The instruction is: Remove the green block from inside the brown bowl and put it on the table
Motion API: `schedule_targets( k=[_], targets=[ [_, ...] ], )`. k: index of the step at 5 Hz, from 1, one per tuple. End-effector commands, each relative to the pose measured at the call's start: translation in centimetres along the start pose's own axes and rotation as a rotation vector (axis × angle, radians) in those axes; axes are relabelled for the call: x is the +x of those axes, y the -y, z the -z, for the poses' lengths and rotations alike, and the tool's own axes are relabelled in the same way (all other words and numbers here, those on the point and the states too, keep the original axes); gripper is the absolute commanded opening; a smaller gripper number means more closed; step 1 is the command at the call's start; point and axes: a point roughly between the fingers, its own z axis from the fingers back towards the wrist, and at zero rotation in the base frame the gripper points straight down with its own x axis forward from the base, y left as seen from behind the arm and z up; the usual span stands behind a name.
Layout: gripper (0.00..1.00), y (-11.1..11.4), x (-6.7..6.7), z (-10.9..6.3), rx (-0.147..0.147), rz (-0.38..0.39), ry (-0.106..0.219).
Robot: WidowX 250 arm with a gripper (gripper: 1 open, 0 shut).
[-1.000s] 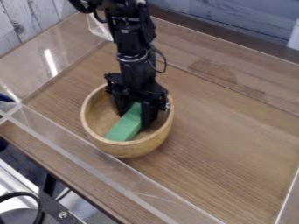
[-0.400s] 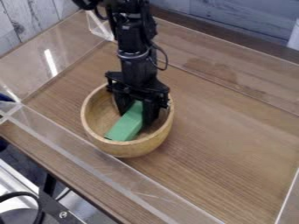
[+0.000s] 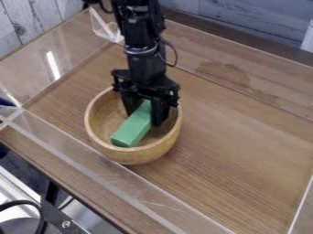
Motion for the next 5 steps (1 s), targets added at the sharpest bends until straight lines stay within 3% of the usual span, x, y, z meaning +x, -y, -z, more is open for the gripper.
schedule_targets(
  k=[1,5],
  targets=[
    [0.0,0.6,1.3,-2.6,0.004,0.007,0.085],
    [0.0,2.0,1.7,-4.2,-0.014,0.02,0.097]
  ],
)
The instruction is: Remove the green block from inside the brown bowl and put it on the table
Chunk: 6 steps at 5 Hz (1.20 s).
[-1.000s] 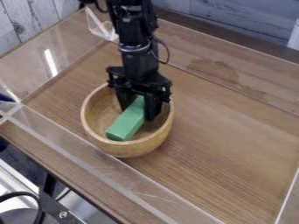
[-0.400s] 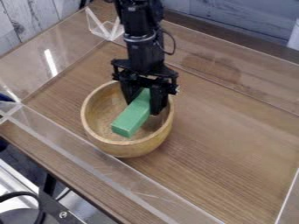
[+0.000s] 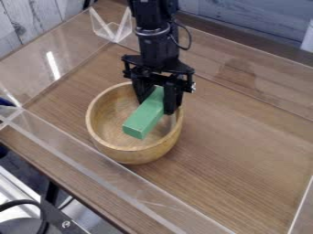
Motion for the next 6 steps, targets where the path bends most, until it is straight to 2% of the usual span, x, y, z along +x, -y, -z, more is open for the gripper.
schedule_targets(
  k=[1,2,4,6],
  targets=[
    [0.0,0.5,1.2,-2.5,0.008,0.011,0.094],
    [0.0,0.7,1.3,-2.7,0.007,0.014,0.094],
    [0.0,2.8,1.9,-3.3,-0.005,0.037,0.103],
    [0.0,5.9,2.5,-1.6,-0.012,0.089,0.088]
  ],
)
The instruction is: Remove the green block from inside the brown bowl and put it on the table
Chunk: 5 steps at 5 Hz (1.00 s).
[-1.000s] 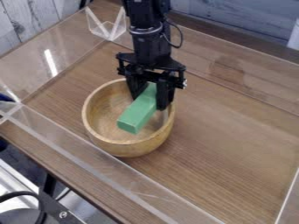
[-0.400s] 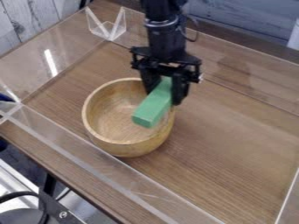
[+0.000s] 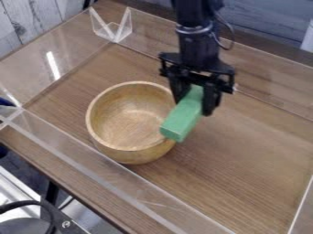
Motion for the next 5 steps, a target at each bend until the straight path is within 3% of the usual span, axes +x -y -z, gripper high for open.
schedule_targets(
  k=[1,4,5],
  targets=[
    [0.0,1.7,1.3,-0.1,-0.001,0.037,0.051],
    [0.0,3.1,0.8,4.3,0.018,0.087,0.001],
    [0.0,2.9,0.6,4.7,0.023,0.086,-0.005]
  ],
)
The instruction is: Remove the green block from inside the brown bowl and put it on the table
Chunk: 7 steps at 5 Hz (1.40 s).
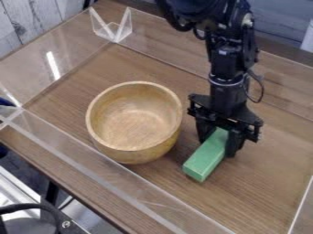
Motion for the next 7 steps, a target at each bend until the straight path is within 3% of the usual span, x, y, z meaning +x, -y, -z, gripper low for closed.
schedule_targets(
  k=[1,7],
  targets=[
    [0.0,0.15,0.4,-0.82,0.0,0.012,0.031],
    [0.0,-0.22,-0.32,-1.26,-0.015,0.011,0.016]
  ],
)
